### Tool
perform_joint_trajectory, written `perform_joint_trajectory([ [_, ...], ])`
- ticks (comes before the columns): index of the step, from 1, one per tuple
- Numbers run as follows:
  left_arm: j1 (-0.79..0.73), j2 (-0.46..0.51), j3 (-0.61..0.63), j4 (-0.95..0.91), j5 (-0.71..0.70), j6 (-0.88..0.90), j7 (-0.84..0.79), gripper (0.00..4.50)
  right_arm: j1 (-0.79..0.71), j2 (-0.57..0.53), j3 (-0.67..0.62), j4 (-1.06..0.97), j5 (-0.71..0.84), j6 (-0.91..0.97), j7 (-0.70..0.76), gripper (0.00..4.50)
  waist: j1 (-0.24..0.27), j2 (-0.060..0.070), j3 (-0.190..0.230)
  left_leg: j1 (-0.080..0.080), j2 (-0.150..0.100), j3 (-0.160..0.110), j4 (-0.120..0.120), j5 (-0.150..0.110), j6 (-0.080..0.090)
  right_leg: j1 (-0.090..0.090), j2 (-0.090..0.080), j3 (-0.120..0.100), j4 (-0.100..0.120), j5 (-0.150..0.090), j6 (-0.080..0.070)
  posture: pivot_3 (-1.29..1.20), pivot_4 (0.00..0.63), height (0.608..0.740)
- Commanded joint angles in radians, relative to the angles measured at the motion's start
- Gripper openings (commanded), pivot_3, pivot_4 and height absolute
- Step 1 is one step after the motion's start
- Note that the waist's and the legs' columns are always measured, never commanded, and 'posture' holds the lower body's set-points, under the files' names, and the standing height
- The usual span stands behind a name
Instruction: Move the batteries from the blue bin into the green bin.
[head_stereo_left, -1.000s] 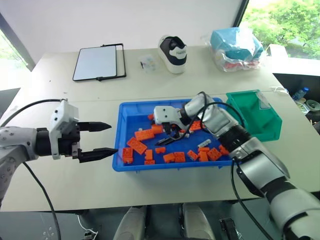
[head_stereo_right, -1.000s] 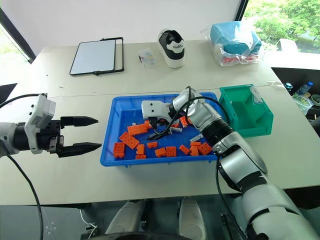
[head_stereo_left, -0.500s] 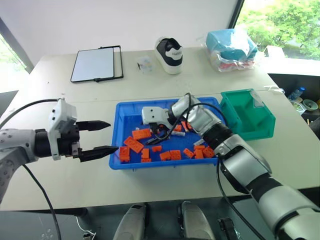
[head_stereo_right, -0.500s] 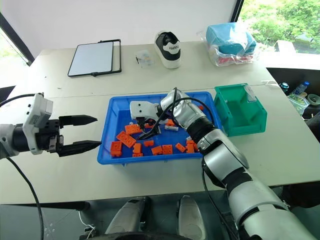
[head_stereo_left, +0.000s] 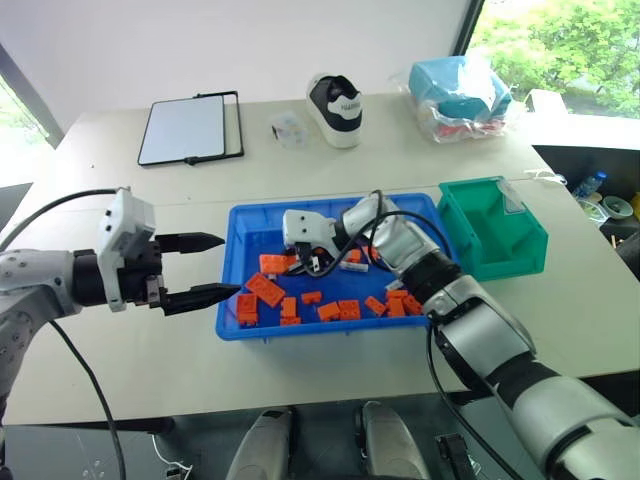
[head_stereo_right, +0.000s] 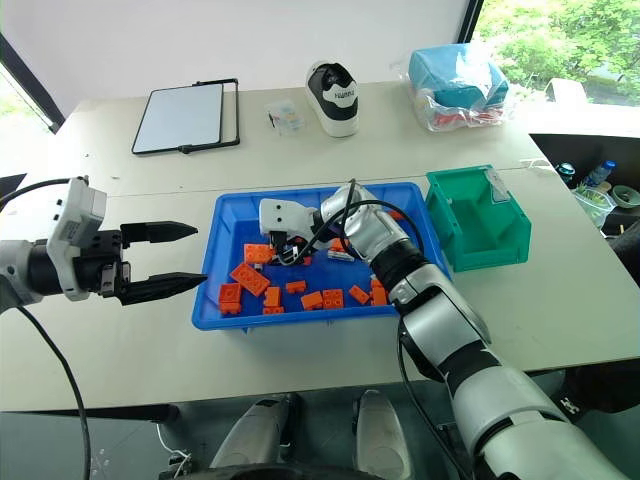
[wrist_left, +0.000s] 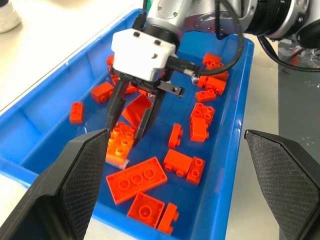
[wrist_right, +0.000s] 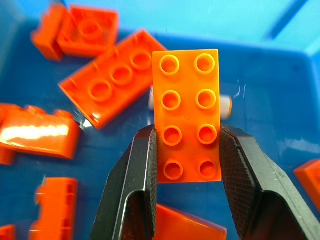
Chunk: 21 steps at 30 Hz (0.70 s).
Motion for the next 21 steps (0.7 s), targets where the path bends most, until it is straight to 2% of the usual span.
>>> perform_joint_trajectory([
  [1,-0.019,0.002,0.001,0.007,0.004,-0.017,-0.002,4.50,0.034,-0.072,-0.083,-0.253,0.062,0.156,0.006,1.41,0.000,0.000,0.000,0.000,0.000,0.000,0.000,0.000,0.000,0.000,0.000,0.000,0.000,0.000,0.000,0.00,0.150,0.731],
  [4,-0.033,0.002,-0.011,0.017,0.006,-0.019,-0.003,4.50,0.082,-0.180,-0.142,-0.376,0.071,0.255,-0.016,1.41,0.004,0.000,0.000,0.000,0.000,0.000,0.000,0.000,0.000,0.000,0.000,0.000,0.000,0.000,0.000,0.00,0.150,0.731],
  [8,-0.061,-0.005,-0.036,0.027,0.010,-0.022,-0.007,4.50,0.111,-0.292,-0.188,-0.357,0.057,0.279,-0.068,1.41,0.012,0.000,0.000,0.000,0.000,0.001,0.000,0.000,0.000,0.001,-0.001,0.000,-0.001,-0.002,-0.003,0.00,0.150,0.731],
  [11,-0.082,-0.012,-0.055,0.039,0.017,-0.025,-0.009,4.50,0.116,-0.316,-0.179,-0.317,0.042,0.265,-0.095,2.66,0.005,0.000,0.000,0.000,0.001,0.003,0.000,0.000,0.000,0.000,-0.002,0.001,-0.001,-0.002,-0.003,0.00,0.150,0.731],
  [14,-0.094,-0.013,-0.063,0.048,0.023,-0.025,-0.016,4.50,0.097,-0.283,-0.158,-0.316,0.033,0.249,-0.131,4.21,-0.006,-0.001,0.000,-0.001,0.002,0.004,-0.001,0.000,0.000,-0.002,-0.002,0.001,-0.001,-0.002,-0.003,0.00,0.150,0.731],
  [15,-0.097,-0.013,-0.064,0.050,0.025,-0.025,-0.018,4.50,0.085,-0.256,-0.160,-0.319,0.045,0.265,-0.141,4.43,-0.008,-0.001,0.000,-0.001,0.002,0.004,-0.001,0.000,0.000,-0.002,-0.001,0.001,-0.001,-0.001,-0.002,0.00,0.150,0.731],
  [19,-0.095,-0.004,-0.060,0.059,0.036,-0.027,-0.018,4.50,0.031,-0.071,-0.198,-0.346,0.094,0.438,-0.274,4.43,-0.014,-0.001,0.000,-0.001,0.005,0.007,-0.002,0.000,0.000,-0.005,0.000,0.005,0.000,0.000,-0.001,0.00,0.150,0.731],
  [21,-0.081,0.003,-0.041,0.056,0.032,-0.020,-0.016,4.50,0.037,0.016,-0.247,-0.415,0.139,0.609,-0.353,4.43,-0.007,-0.001,0.000,-0.001,0.006,0.007,-0.003,0.000,0.000,-0.007,0.001,0.005,0.001,0.000,-0.002,0.00,0.150,0.731],
])
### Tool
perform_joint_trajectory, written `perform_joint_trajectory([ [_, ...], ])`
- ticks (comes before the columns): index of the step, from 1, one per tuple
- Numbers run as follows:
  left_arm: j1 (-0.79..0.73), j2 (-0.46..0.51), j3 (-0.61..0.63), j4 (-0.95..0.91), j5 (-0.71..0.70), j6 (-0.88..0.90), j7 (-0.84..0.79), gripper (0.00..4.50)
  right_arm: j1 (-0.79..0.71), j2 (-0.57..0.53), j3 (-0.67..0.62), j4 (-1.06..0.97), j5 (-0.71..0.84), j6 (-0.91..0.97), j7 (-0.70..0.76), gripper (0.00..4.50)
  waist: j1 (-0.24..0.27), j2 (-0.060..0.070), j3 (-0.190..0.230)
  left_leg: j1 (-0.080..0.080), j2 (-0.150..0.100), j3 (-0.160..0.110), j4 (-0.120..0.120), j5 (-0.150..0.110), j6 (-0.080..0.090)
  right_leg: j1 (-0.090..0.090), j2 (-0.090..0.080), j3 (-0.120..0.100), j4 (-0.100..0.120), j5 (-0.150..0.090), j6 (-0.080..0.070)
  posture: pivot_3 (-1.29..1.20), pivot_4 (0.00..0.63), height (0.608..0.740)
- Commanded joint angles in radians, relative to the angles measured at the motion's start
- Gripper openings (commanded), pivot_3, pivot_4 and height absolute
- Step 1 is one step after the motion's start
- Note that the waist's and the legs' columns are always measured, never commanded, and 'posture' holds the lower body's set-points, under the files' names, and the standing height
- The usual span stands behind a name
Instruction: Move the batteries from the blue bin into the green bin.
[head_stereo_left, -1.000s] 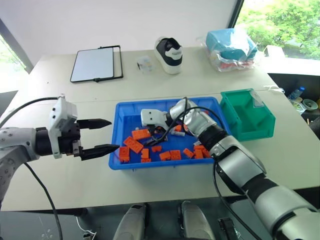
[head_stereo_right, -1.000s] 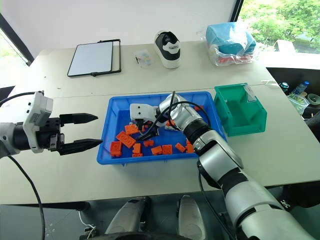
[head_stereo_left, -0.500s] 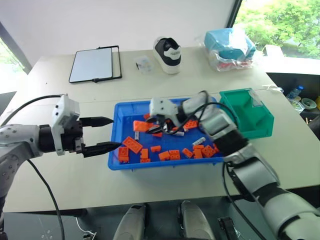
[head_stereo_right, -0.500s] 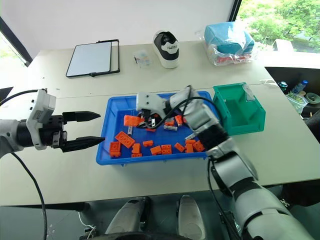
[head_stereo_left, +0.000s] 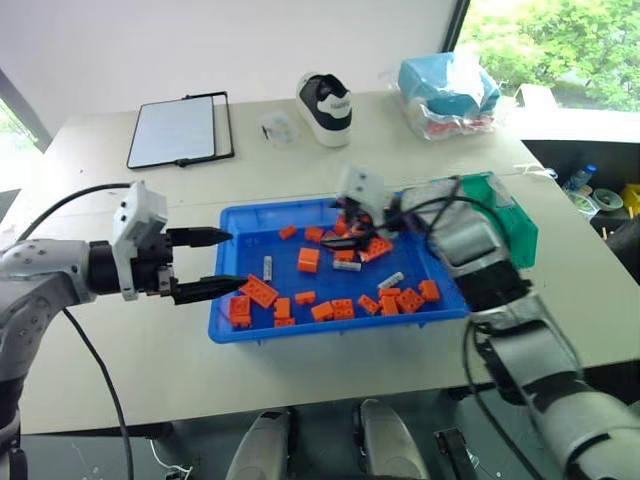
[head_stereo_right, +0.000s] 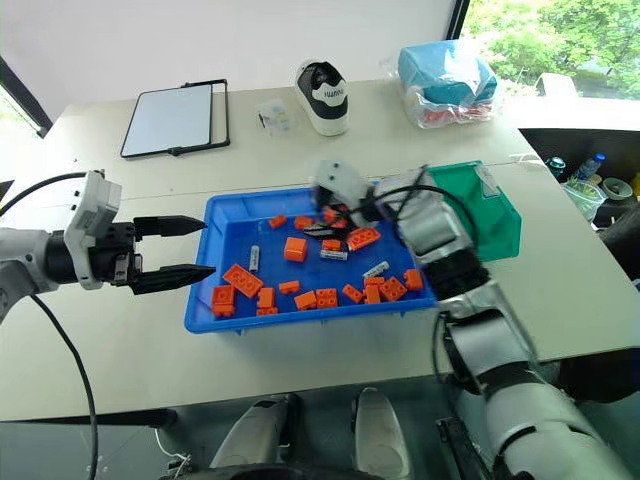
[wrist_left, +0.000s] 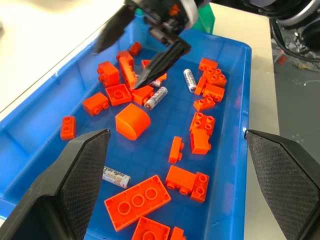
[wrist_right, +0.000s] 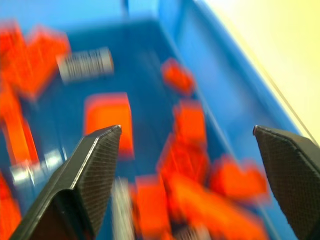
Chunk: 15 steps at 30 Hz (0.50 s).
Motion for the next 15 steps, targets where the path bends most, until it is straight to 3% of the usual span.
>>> perform_joint_trajectory([
  [1,0.016,0.024,0.057,-0.011,-0.003,-0.007,-0.004,4.50,-0.019,0.126,-0.105,-0.149,0.092,0.297,-0.140,4.43,0.006,0.000,0.000,0.000,0.000,0.000,0.000,0.000,0.000,0.000,0.000,0.000,0.000,0.000,0.000,0.00,0.150,0.731],
  [5,0.057,0.046,0.094,-0.006,0.000,-0.006,-0.019,4.50,0.010,0.251,-0.175,-0.248,0.137,0.588,-0.285,4.43,0.014,0.000,0.000,-0.003,-0.001,0.000,-0.001,0.000,0.000,-0.002,0.000,0.002,0.000,0.000,0.000,0.00,0.150,0.731],
  [7,0.088,0.066,0.123,-0.002,-0.004,0.000,-0.043,4.50,0.054,0.272,-0.126,-0.282,0.159,0.679,-0.310,4.43,0.015,-0.001,-0.001,-0.003,-0.002,0.000,-0.001,0.000,0.000,-0.003,0.000,0.002,0.000,0.000,-0.001,0.00,0.150,0.731],
  [15,0.144,0.086,0.169,-0.008,0.003,-0.011,-0.068,4.50,0.077,0.325,-0.060,-0.178,0.205,0.676,-0.383,4.43,0.003,-0.001,0.000,-0.002,0.000,0.002,-0.001,0.000,0.000,-0.004,0.000,0.003,-0.001,-0.001,-0.003,0.00,0.150,0.731],
])
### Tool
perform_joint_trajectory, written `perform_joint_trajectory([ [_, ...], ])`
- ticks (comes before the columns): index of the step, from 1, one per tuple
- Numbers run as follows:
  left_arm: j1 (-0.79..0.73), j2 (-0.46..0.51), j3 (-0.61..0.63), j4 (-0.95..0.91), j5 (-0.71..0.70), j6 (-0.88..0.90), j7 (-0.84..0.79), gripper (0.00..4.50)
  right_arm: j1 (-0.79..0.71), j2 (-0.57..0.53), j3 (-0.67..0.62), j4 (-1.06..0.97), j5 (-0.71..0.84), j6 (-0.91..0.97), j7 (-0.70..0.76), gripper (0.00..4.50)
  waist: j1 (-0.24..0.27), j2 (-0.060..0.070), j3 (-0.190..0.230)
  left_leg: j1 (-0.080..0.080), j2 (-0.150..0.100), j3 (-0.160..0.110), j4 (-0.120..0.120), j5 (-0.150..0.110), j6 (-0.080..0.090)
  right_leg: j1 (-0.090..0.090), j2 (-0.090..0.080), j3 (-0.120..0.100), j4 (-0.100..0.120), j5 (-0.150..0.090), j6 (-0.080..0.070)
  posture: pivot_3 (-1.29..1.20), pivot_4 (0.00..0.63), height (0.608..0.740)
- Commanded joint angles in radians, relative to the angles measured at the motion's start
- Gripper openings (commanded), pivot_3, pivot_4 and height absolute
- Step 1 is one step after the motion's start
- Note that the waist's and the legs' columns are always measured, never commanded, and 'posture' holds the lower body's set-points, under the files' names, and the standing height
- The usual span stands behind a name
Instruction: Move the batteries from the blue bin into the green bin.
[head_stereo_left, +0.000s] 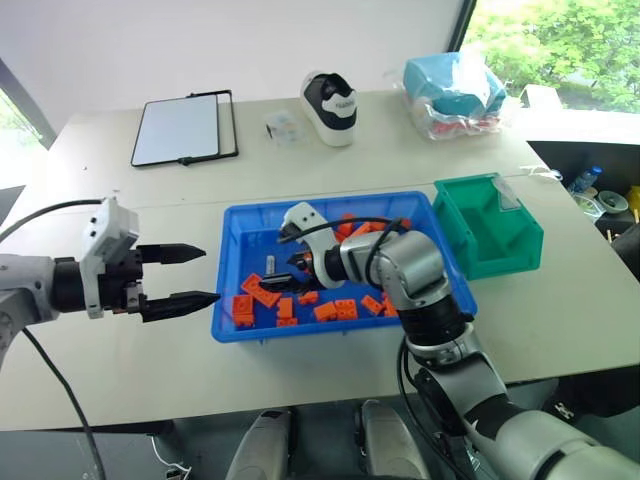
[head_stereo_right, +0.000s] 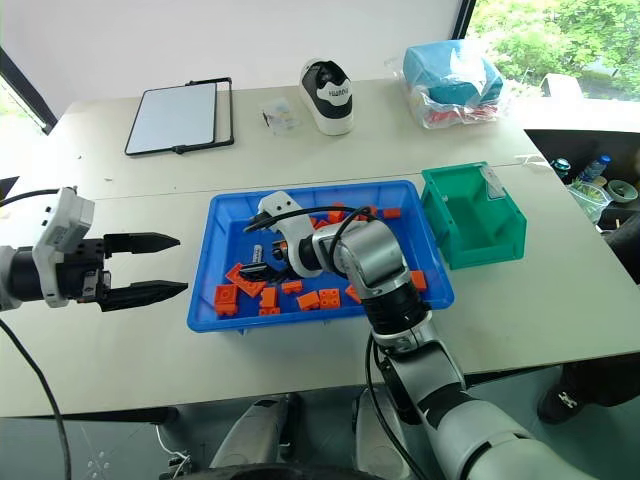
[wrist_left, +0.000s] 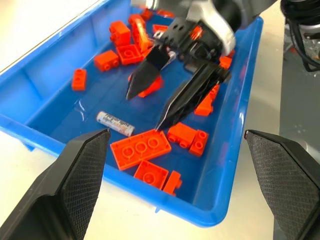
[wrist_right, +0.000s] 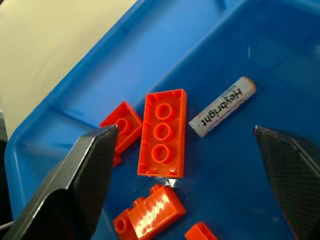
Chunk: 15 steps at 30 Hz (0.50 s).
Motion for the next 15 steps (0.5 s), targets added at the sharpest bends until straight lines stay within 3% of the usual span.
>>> perform_joint_trajectory([
  [1,-0.012,0.003,0.044,-0.015,-0.008,-0.014,0.012,4.50,-0.054,0.034,-0.013,0.072,0.021,-0.050,-0.037,4.43,-0.001,0.000,0.000,0.000,0.000,0.000,0.000,0.000,0.000,0.000,0.000,0.000,0.000,0.000,0.000,0.00,0.150,0.731],
  [15,0.016,-0.030,0.067,-0.044,-0.019,-0.013,0.044,4.50,-0.175,0.084,-0.074,0.349,0.043,-0.157,-0.117,4.43,-0.001,0.000,0.000,0.000,0.001,0.004,-0.001,0.000,0.000,-0.001,0.001,0.001,0.000,0.002,0.002,0.00,0.150,0.731],
])
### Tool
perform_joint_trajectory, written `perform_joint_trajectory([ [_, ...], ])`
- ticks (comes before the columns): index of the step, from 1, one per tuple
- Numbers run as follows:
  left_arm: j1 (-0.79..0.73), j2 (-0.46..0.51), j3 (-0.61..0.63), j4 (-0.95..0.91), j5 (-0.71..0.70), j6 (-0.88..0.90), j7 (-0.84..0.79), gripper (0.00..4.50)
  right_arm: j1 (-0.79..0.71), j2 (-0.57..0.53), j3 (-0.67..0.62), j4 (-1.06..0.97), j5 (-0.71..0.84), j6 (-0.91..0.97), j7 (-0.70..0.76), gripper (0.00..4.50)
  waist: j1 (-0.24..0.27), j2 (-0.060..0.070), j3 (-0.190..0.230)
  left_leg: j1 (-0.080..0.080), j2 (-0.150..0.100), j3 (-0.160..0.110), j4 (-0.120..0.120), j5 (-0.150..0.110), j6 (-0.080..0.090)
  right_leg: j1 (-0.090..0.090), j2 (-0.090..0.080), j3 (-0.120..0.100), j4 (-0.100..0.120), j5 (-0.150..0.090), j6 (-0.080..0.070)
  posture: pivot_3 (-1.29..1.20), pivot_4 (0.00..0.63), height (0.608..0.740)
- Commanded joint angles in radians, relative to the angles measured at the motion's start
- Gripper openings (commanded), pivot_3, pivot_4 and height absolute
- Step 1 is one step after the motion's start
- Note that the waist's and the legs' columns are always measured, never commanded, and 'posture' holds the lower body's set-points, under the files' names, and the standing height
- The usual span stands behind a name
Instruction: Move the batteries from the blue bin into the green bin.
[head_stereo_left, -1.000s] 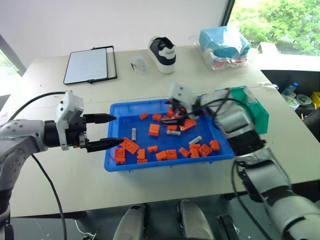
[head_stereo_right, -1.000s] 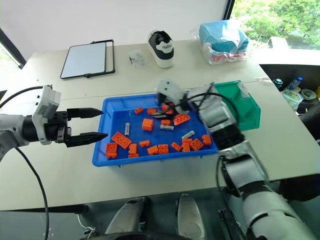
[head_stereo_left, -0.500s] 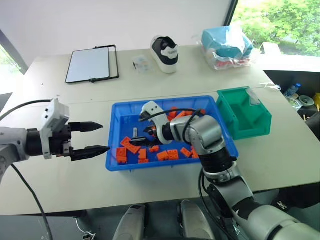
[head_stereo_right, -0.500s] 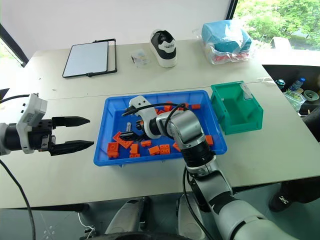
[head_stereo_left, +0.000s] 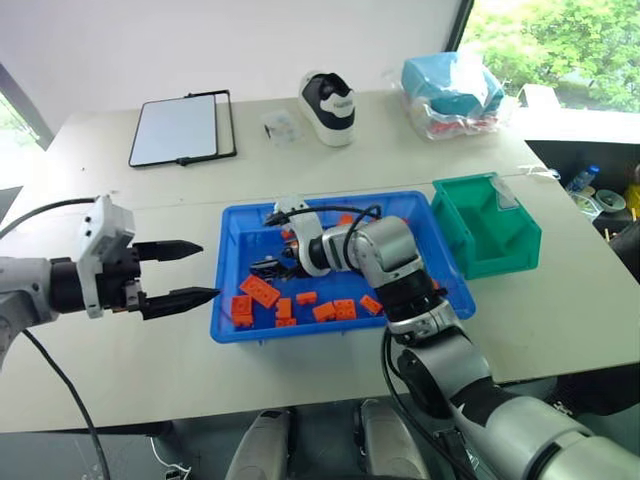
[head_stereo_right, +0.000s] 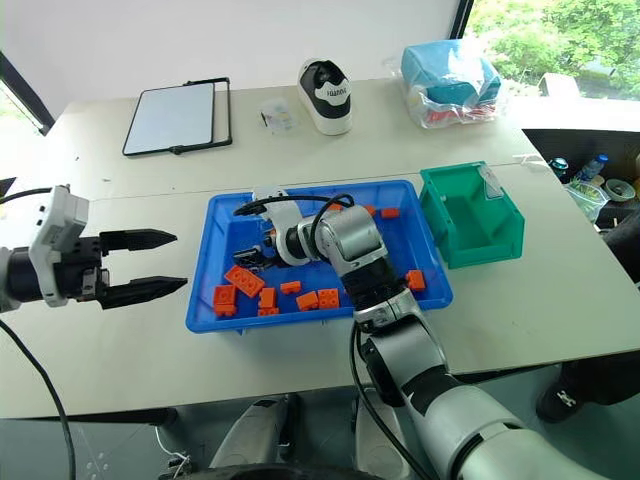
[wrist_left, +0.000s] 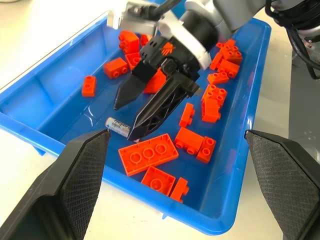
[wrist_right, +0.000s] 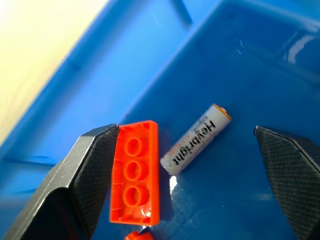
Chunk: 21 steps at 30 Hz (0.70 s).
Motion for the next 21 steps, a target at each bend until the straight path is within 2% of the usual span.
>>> perform_joint_trajectory([
  [1,0.001,-0.007,0.037,-0.020,-0.016,-0.014,0.006,4.50,-0.042,0.021,-0.004,0.020,0.016,-0.031,-0.010,4.43,0.000,0.000,0.000,0.000,0.000,0.000,0.000,0.000,0.000,0.000,0.000,0.000,0.000,0.000,0.000,0.00,0.150,0.731],
  [5,0.002,-0.016,0.041,-0.028,-0.017,-0.014,0.011,4.50,-0.032,0.021,0.038,0.043,0.004,-0.062,-0.003,4.43,-0.001,0.000,0.000,0.000,0.000,0.000,0.000,0.000,0.000,0.000,0.000,0.000,0.000,0.000,0.000,0.00,0.150,0.731],
  [7,0.004,-0.019,0.043,-0.030,-0.018,-0.015,0.011,4.50,-0.024,0.017,0.074,0.055,-0.012,-0.097,0.004,3.90,-0.002,0.000,0.000,0.000,0.001,0.000,0.000,0.000,0.000,0.000,0.000,0.001,0.000,0.000,0.000,0.00,0.150,0.731],
  [8,0.006,-0.020,0.044,-0.032,-0.019,-0.016,0.012,4.50,-0.017,0.015,0.087,0.058,-0.016,-0.108,0.004,3.56,-0.002,0.000,0.000,0.000,0.001,0.000,0.000,0.000,0.000,0.000,0.001,0.001,0.000,0.000,0.000,0.00,0.150,0.731],
  [13,0.005,-0.025,0.042,-0.031,-0.023,-0.021,0.014,4.50,0.012,-0.002,0.145,0.038,-0.026,-0.136,0.022,0.98,-0.001,0.000,0.000,0.000,0.001,0.000,0.000,0.000,0.000,0.000,0.001,0.001,0.000,0.000,0.000,0.00,0.150,0.731],
  [15,-0.005,-0.023,0.036,-0.025,-0.025,-0.020,0.014,4.50,0.017,-0.009,0.145,0.011,-0.017,-0.120,0.029,0.08,-0.001,0.000,0.000,0.000,0.001,0.000,0.000,0.000,0.000,0.000,0.001,0.001,0.000,0.000,0.000,0.00,0.150,0.731],
  [21,-0.028,-0.024,0.002,-0.005,-0.020,-0.030,0.004,4.50,0.005,-0.109,0.079,-0.188,0.027,-0.055,0.054,0.08,0.003,0.000,0.000,0.000,0.000,0.000,0.000,0.000,0.000,0.000,0.001,0.001,0.000,0.000,0.000,0.00,0.150,0.731],
])
